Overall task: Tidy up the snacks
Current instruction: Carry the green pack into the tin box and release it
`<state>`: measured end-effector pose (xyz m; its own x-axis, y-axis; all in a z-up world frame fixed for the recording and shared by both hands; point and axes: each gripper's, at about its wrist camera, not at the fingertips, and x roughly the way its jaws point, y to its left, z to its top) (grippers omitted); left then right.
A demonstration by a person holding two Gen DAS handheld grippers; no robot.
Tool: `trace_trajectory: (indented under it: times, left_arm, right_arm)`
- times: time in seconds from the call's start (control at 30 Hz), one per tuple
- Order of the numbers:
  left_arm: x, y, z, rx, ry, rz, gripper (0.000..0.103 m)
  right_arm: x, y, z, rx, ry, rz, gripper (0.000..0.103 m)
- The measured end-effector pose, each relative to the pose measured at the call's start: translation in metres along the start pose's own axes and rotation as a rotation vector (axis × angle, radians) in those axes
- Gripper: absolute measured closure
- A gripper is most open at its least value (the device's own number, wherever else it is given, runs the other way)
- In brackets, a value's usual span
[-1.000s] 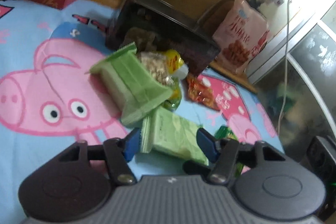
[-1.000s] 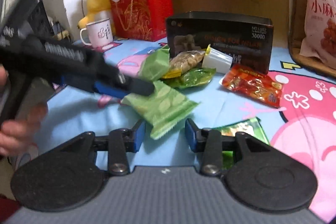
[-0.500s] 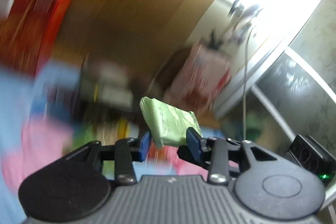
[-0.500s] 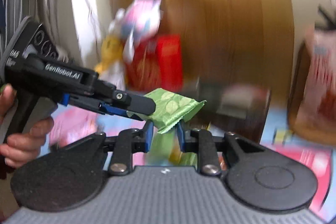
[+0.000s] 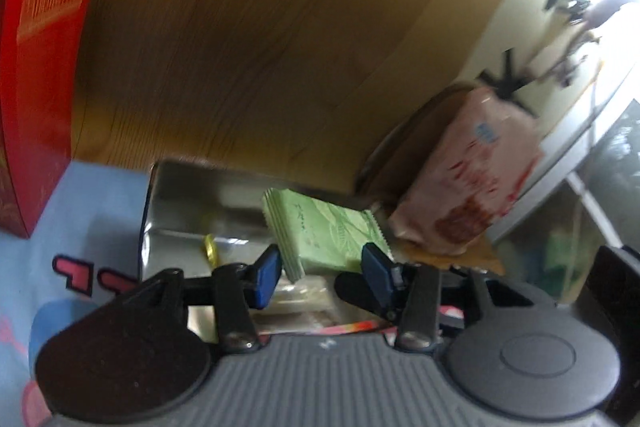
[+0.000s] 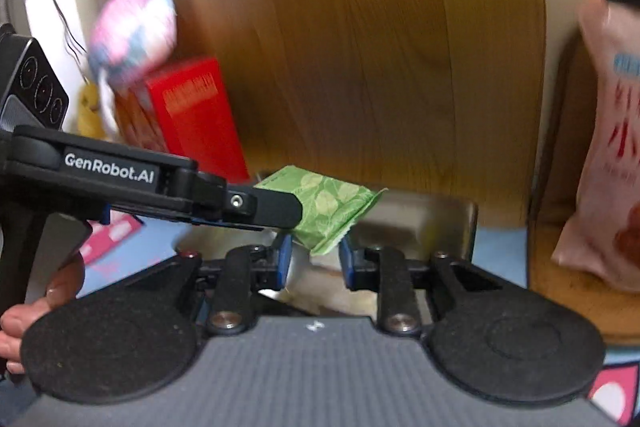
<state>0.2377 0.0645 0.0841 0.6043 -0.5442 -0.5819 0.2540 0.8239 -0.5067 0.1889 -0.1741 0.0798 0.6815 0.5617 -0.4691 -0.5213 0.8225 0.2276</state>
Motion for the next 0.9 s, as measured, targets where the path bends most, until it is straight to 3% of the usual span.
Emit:
trace_trajectory:
  times: [0.1,0.2,0.3,0.43,0.63,0.67,0.7,0.73,0.77,0.8,0.9]
  left_arm:
    - [-0.002,0.002,-0.001,0.023,-0.027,0.043,0.049]
    - [-0.027,0.008,-0.002,-0.005,-0.075,0.024,0.047]
    - [-0.059,0.021,-0.017,-0.036,-0.119,0.006,0.042]
    - [-0.072,0.041,-0.053,-0.108,-0.099,0.020,0.041]
    - [-0.049,0.068,-0.102,-0.237,0.009,0.066,0.043]
    - [-0.051,0.069,-0.108,-0.229,-0.017,0.072,0.044]
    - [-0.050,0.066,-0.112,-0.221,-0.022,0.074,0.044]
    - [-0.051,0.063,-0.114,-0.218,-0.013,0.065,0.047]
    - [-0.053,0.061,-0.118,-0.229,0.008,0.028,0.048]
    - [-0.055,0.058,-0.123,-0.234,0.013,0.008,0.048]
    - [-0.066,0.044,-0.141,-0.165,0.005,0.028,0.048]
  right_arm:
    - [0.000,0.001,-0.002,-0.030,-0.005,-0.034,0.061]
    - [-0.020,0.004,-0.003,-0.041,-0.066,-0.047,0.060]
    - [-0.049,0.000,-0.020,0.009,-0.098,0.028,0.059]
    - [-0.047,0.009,-0.055,0.108,0.018,0.181,0.059]
    - [0.004,0.011,-0.093,0.327,0.159,0.187,0.060]
    - [0.009,0.012,-0.097,0.358,0.154,0.187,0.060]
    - [0.011,0.015,-0.099,0.374,0.149,0.197,0.066]
    - [0.010,0.020,-0.102,0.384,0.154,0.216,0.083]
    - [0.007,0.024,-0.103,0.394,0.163,0.256,0.090]
    - [0.006,0.031,-0.106,0.395,0.181,0.297,0.090]
    - [-0.011,0.053,-0.116,0.310,0.191,0.281,0.090]
